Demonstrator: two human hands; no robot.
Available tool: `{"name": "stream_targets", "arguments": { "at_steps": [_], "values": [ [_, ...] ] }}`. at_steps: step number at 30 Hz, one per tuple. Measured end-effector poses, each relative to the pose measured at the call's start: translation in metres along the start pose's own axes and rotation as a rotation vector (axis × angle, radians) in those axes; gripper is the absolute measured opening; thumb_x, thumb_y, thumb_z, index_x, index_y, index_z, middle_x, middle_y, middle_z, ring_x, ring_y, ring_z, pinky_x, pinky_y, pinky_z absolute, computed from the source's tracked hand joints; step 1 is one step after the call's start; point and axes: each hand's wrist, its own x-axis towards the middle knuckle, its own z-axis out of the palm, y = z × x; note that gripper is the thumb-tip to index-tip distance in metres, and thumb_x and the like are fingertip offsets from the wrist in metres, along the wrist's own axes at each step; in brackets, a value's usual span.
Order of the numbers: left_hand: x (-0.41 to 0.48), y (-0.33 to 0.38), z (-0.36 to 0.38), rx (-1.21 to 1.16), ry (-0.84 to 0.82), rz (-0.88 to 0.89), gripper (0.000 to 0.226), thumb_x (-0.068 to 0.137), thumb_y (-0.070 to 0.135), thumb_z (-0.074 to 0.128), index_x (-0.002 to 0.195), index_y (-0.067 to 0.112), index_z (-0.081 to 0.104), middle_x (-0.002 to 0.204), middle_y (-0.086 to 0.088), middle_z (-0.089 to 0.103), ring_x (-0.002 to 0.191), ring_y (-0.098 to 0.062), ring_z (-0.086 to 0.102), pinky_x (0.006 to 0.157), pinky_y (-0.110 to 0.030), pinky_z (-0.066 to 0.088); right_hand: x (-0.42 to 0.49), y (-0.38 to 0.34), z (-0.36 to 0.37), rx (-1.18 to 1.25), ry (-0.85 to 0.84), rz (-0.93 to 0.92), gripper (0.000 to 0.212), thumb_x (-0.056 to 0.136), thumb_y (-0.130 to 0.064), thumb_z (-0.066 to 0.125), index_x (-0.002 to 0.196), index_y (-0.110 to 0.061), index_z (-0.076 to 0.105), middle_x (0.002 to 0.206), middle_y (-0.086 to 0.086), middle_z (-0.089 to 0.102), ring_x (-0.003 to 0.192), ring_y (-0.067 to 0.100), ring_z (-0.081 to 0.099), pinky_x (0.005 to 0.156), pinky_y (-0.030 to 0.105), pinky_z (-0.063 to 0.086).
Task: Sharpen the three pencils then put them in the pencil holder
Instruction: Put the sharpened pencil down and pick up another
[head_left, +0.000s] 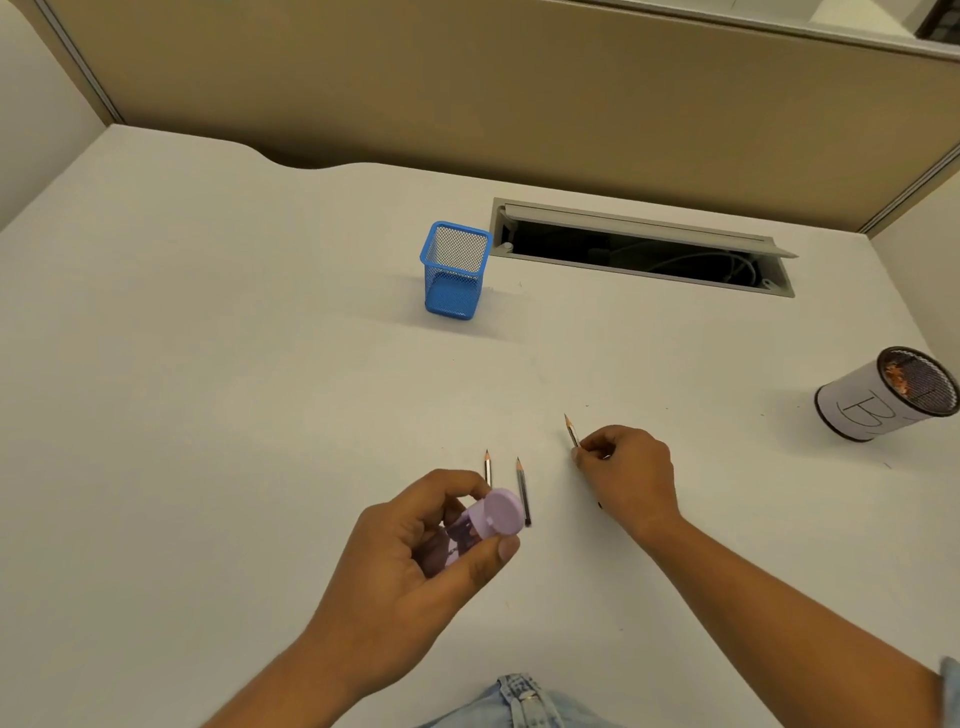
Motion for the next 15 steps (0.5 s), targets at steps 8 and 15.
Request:
{"name": "stream_targets", "arguments": {
  "at_steps": [8, 15],
  "values": [
    [0.006, -0.0038, 0.0025, 0.004, -0.014, -0.004, 0.042, 0.078, 0.063, 0.068, 0.105, 0.03, 0.066, 0.069, -0.004, 0.057, 0.052, -0.007, 0.039, 0.049, -0.024, 0.039, 0.0058, 0.003, 0.0052, -0.064, 0.021, -0.008, 0.004, 0.083, -0.023, 0.073, 0.079, -0.024, 0.071, 0.068, -0.015, 0.066, 0.069, 0.007, 0.063, 0.063, 0.022, 0.046],
    [0.0076, -0.0068, 0.0025, 0.005, -0.019, -0.021, 0.032, 0.079, 0.053, 0.07, 0.104, 0.033, 0.066, 0.068, -0.002, 0.057, 0.051, -0.005, 0.04, 0.05, -0.018, 0.039, 0.0063, 0.0097, 0.0055, 0.023, 0.114, 0.002, 0.018, 0.081, -0.038, 0.075, 0.089, -0.024, 0.067, 0.08, -0.011, 0.067, 0.076, 0.01, 0.064, 0.066, 0.023, 0.046]
  ]
}}
